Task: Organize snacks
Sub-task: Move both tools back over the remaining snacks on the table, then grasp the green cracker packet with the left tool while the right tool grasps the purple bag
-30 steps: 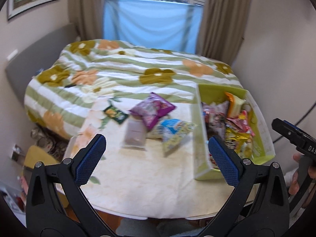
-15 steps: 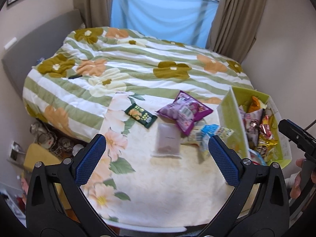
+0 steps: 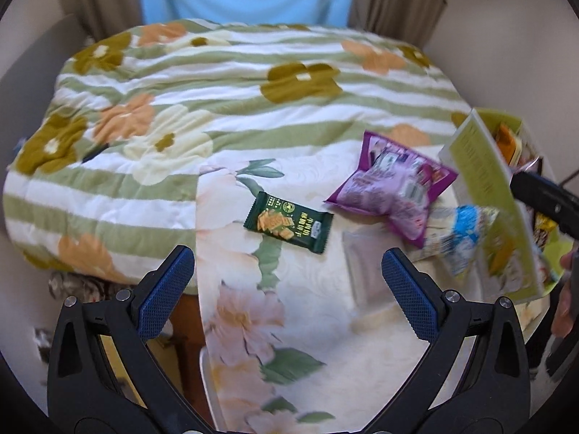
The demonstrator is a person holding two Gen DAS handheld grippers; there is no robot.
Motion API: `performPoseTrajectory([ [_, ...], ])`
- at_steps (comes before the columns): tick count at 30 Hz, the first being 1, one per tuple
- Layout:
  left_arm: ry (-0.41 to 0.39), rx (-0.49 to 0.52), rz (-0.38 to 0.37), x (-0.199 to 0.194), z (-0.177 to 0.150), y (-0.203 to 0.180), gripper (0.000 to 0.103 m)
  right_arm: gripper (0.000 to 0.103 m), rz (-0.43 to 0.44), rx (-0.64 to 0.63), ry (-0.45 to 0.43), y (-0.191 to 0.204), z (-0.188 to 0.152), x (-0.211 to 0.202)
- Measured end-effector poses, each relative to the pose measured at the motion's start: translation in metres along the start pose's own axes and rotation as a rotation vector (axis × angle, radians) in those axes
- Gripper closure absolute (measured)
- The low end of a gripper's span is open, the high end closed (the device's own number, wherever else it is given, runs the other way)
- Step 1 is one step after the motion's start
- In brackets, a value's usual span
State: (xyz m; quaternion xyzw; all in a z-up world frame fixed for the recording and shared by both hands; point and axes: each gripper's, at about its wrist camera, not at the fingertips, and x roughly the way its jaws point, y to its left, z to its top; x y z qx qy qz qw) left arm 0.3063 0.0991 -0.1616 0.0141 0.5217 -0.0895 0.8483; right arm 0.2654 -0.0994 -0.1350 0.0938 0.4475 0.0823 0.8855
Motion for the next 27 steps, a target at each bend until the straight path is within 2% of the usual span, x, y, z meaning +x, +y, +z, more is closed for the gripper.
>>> performPoseTrajectory([
  [9, 0.101, 0.138, -0.028, 0.087, 0.008, -0.003, 0.001, 0.0, -0.074, -0.01, 0.072, -0.003, 0.004, 0.054],
  [17, 0.135, 0.188, 0.018, 0.13, 0.01, -0.015, 0.001, 0.0, -0.074, -0.084, 0.124, -0.01, 0.012, 0.09],
  [20, 0.144, 0.155, 0.043, 0.139, 0.014, -0.013, 0.001, 0.0, -0.061, -0.098, 0.139, -0.013, 0.018, 0.101],
  [27, 0.169, -0.042, 0.117, 0.159, 0.03, 0.005, 0.001, 0.0, -0.027, -0.076, 0.161, -0.018, 0.029, 0.122],
])
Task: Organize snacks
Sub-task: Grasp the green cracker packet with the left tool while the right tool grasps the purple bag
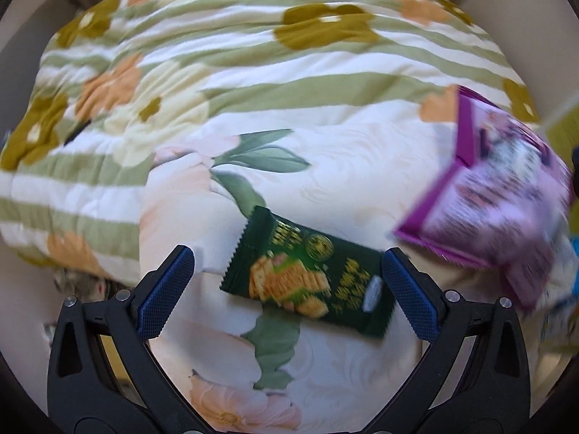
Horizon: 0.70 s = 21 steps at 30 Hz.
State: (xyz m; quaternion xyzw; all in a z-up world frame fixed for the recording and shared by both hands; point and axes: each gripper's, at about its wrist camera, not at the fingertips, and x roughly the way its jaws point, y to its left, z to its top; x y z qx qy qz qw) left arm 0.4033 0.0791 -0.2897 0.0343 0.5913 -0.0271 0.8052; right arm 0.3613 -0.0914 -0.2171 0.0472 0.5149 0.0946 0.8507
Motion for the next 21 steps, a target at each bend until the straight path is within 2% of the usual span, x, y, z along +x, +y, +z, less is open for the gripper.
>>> performPoseTrajectory([
  [2, 0.001, -0.025, -0.005, 0.003, 0.001, 0.001, 0.0, 0.0, 0.005, -0.011, 0.018, 0.0, 0.003, 0.007],
  [11, 0.054, -0.017, 0.007, -0.004, -0.015, 0.004, 0.001, 0.0, 0.038, -0.093, 0.148, 0.0, 0.004, 0.033],
  [15, 0.066, -0.054, 0.006, -0.007, -0.023, 0.01, 0.001, 0.0, 0.052, -0.113, 0.16, 0.0, 0.003, 0.036],
  [20, 0.072, -0.075, -0.013, -0.001, -0.017, 0.005, 0.001, 0.0, 0.076, -0.122, 0.162, 0.0, 0.007, 0.039],
  [21, 0.076, -0.073, -0.017, 0.001, -0.016, 0.003, 0.006, 0.0, 0.081, -0.122, 0.162, -0.001, 0.007, 0.039],
])
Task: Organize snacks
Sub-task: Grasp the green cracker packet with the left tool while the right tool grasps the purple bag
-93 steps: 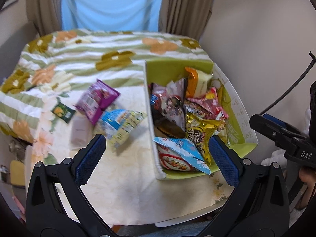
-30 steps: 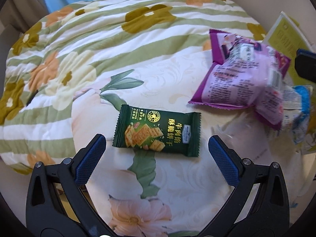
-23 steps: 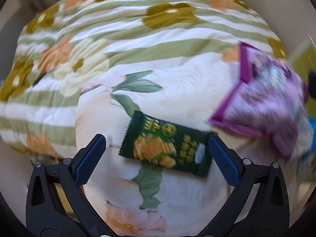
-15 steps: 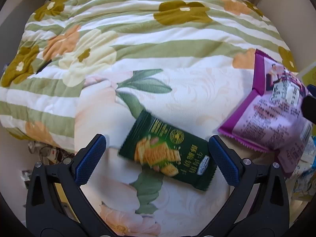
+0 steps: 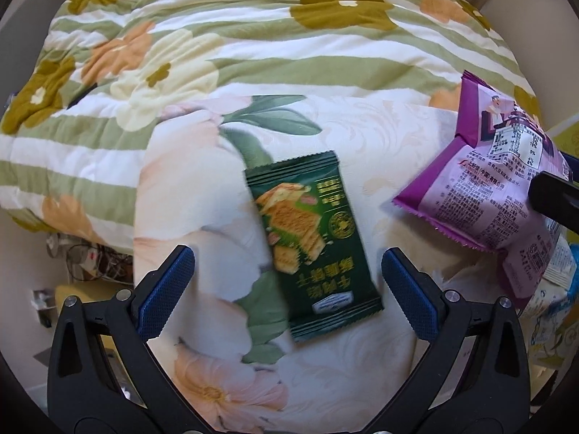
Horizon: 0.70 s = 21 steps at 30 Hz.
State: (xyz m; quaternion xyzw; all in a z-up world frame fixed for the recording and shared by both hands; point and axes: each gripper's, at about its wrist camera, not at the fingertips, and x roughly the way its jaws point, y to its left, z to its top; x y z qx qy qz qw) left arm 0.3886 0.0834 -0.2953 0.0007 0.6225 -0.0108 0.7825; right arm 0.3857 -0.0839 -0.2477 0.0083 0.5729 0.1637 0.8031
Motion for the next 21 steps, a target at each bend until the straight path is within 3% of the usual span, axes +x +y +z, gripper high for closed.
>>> performPoseTrajectory([
  [5, -0.017, 0.017, 0.012, -0.004, -0.003, -0.005, 0.023, 0.0, 0.029, -0.039, 0.014, 0.003, 0.003, 0.002],
  [7, -0.026, 0.021, 0.011, -0.008, -0.004, -0.003, 0.041, 0.0, 0.039, -0.059, 0.023, 0.007, 0.004, 0.003],
  [10, -0.029, 0.018, 0.009, -0.012, -0.005, 0.003, 0.06, 0.0, 0.055, -0.083, 0.038, 0.012, 0.003, 0.006],
  [21, -0.033, -0.003, -0.029, -0.016, -0.014, 0.016, 0.06, 0.0, 0.112, -0.095, 0.084, 0.016, 0.004, 0.027],
])
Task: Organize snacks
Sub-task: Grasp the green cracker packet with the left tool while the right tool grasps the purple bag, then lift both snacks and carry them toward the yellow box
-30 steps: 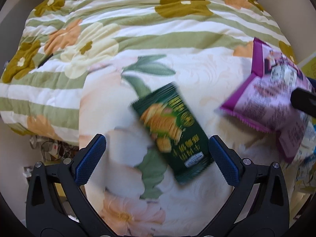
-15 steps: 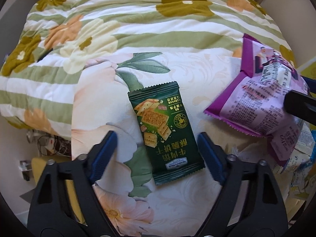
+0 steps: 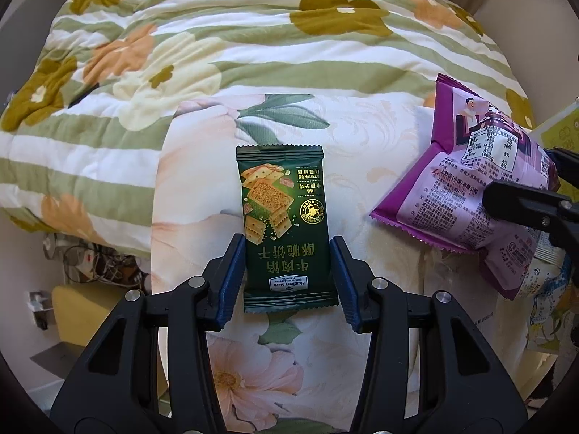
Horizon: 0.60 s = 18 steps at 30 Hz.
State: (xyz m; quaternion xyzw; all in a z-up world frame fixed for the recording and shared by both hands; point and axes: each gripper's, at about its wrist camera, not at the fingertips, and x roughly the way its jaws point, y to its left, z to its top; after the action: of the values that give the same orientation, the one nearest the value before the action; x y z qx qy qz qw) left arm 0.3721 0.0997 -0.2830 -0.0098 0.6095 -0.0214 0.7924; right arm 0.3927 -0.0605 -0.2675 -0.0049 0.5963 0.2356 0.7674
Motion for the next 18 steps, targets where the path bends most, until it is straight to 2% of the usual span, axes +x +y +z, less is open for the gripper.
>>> performPoseTrajectory([
  [3, -0.003, -0.017, -0.023, -0.001, -0.002, 0.005, 0.06, 0.003, -0.033, -0.042, -0.022, 0.007, -0.003, -0.005],
  [6, -0.007, -0.039, -0.047, -0.004, -0.005, 0.01, 0.06, 0.019, -0.045, -0.081, -0.041, 0.015, -0.004, -0.012],
  [8, -0.011, -0.049, -0.058, -0.006, -0.007, 0.013, 0.06, 0.025, -0.075, -0.109, -0.048, 0.021, -0.004, -0.014],
  [10, -0.02, -0.057, -0.07, -0.009, -0.009, 0.014, 0.06, 0.042, -0.088, -0.123, -0.06, 0.025, -0.005, -0.017],
  [18, -0.073, -0.036, -0.086, -0.038, -0.013, 0.014, 0.06, 0.055, -0.117, -0.093, -0.125, 0.033, -0.013, -0.036],
])
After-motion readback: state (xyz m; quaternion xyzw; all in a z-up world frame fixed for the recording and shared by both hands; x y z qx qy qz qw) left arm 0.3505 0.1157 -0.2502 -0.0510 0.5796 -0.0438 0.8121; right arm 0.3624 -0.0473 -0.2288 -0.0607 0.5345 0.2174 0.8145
